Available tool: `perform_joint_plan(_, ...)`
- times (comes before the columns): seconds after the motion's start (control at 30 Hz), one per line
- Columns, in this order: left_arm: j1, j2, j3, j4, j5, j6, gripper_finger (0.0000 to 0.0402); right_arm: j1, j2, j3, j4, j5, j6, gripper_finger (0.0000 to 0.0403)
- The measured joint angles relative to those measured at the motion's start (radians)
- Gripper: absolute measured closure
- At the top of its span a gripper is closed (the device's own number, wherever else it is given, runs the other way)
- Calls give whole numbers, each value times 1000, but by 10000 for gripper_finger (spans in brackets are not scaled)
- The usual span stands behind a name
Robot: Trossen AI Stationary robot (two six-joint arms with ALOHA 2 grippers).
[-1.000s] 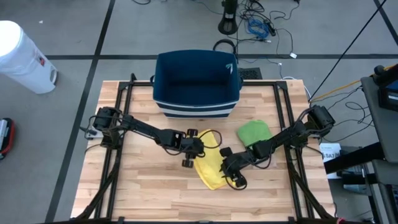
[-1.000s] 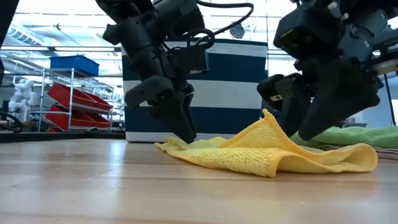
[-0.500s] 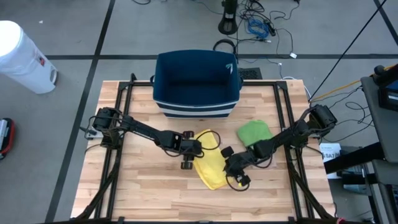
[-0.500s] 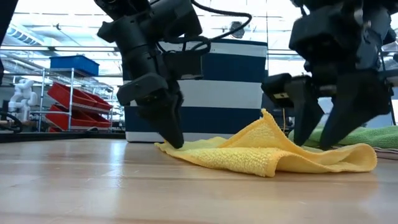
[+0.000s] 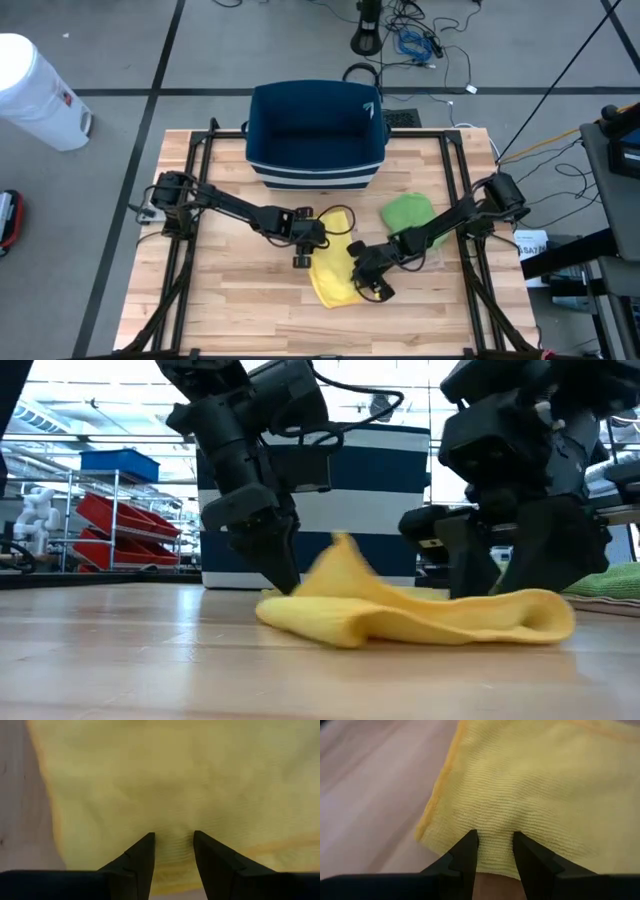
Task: Fold towel
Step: Fold the yellow towel
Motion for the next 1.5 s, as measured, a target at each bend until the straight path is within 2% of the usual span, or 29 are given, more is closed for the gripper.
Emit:
perform_joint_plan(0.17,27,42,3,33,14,77,259,11,39,-3,164,18,61,284)
perform_joint_plan(0.27,44,64,5,56,39,101,259,20,44,-4,194,69,92,284)
perform_joint_plan(0.57,53,38,-3,117,22,142,259,37,20,-5,184,95,95,284)
perform_joint_plan(0.83,34,-39,-3,120,-17,141,259,44,-153,-6,47,185,15,284)
perform_joint_plan(0.97,6,-46,-3,124,-24,134,259,95,-162,-4,39,120,-65,284)
perform_joint_plan(1.1,-46,-45,-3,122,-4,138,259,169,-93,-4,59,110,-126,284)
perform_joint_plan(1.3,-132,-45,-2,132,3,139,259,230,-27,-4,153,232,-172,281)
perform_joint_plan(1.5,-196,-43,-2,131,3,135,259,228,-26,-4,208,273,-200,245)
